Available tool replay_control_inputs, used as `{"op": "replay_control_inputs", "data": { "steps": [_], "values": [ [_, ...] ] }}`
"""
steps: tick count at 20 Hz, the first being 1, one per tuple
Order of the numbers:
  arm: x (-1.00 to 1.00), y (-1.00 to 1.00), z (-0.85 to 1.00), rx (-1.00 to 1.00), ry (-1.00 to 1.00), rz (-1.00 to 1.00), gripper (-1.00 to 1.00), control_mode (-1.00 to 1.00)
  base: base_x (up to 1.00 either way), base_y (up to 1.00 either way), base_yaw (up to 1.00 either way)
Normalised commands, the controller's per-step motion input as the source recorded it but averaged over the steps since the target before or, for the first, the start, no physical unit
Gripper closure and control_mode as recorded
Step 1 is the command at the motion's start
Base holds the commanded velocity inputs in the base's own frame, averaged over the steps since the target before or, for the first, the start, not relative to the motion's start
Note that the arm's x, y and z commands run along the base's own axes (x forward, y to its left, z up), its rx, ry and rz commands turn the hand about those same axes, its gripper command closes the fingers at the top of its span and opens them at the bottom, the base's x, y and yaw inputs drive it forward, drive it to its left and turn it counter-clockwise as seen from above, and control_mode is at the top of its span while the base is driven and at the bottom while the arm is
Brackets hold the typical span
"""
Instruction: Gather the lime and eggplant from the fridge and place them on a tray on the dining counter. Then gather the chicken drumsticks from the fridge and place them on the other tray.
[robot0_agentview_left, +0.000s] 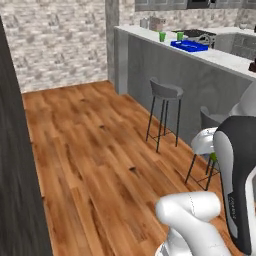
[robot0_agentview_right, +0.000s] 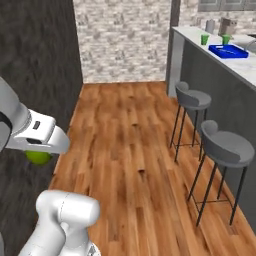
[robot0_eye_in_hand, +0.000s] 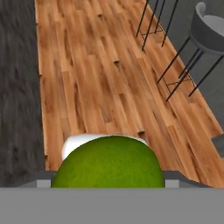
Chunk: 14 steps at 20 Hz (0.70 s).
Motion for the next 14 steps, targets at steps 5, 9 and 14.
{"op": "replay_control_inputs", "data": {
  "steps": [5,9,14],
  "values": [
    [0.0,0.0,0.0,0.0,0.0,0.0,1.0,1.0,1.0,0.39,-0.28],
    [0.0,0.0,0.0,0.0,0.0,0.0,1.0,1.0,1.0,0.26,-0.36],
    [0.0,0.0,0.0,0.0,0.0,0.0,1.0,1.0,0.82,0.13,-0.53]
  ]
}}
